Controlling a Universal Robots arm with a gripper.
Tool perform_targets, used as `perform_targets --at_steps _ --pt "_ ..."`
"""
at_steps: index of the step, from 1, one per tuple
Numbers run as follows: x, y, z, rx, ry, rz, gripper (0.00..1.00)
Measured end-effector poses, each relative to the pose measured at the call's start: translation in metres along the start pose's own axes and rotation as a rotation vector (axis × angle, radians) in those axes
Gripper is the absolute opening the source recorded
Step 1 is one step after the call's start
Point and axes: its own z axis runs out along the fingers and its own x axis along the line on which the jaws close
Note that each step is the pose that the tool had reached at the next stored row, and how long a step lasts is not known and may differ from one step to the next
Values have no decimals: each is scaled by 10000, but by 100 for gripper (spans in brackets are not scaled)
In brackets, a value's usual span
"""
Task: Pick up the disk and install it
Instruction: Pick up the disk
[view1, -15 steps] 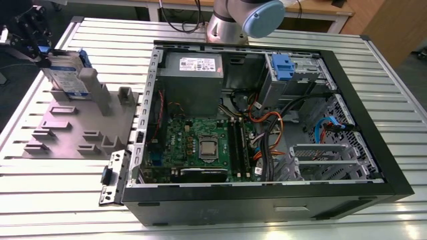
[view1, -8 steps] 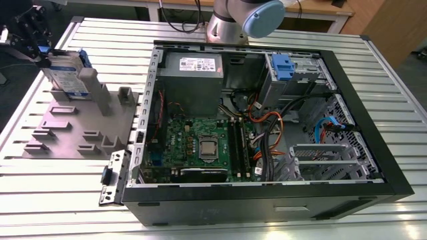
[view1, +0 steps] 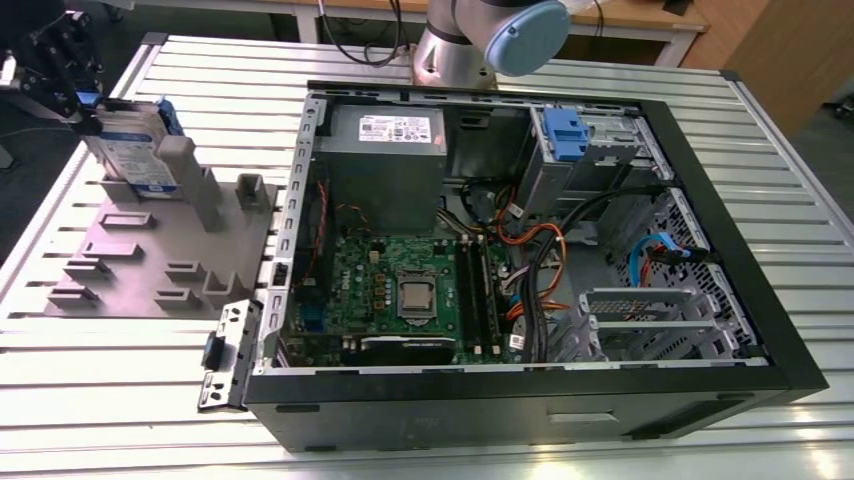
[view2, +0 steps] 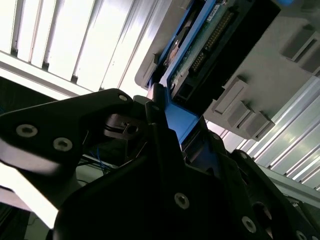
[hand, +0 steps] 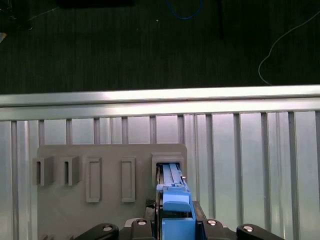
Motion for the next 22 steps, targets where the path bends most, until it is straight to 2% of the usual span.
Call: perform_targets --at_steps 12,22 --pt "-2 0 -121 -2 14 0 36" --pt "-2 0 -173 -2 16 0 36"
